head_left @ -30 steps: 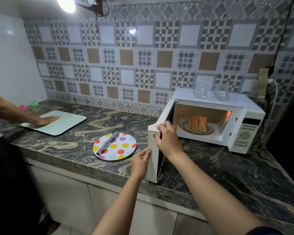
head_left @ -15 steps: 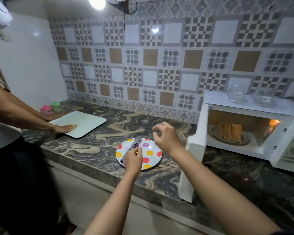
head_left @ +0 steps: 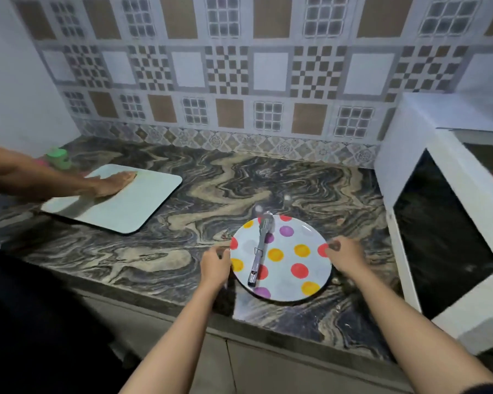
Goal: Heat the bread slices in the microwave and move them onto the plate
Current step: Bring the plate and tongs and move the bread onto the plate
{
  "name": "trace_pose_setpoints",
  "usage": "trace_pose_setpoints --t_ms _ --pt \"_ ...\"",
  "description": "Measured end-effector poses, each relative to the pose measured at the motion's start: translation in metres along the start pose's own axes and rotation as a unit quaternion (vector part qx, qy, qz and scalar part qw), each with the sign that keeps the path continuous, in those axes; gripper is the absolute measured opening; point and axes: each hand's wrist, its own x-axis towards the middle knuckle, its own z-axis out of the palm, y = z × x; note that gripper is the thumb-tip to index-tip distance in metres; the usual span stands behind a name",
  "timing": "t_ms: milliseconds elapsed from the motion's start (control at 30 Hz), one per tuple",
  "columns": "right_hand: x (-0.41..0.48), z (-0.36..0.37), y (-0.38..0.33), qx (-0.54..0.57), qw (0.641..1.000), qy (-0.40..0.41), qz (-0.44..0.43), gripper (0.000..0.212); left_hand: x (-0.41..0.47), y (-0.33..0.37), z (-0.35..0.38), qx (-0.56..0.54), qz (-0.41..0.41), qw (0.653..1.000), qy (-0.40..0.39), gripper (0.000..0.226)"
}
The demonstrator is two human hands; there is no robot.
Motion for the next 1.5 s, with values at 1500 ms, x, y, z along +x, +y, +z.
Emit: trace_pose_setpoints --t_ms 1500 --pt "-0.069 0.027 0.019 0.406 0.909 0.074 0.054 0.036 -0.051 0.009 -0.006 -0.256 0.036 0.966 -0.032 0.037"
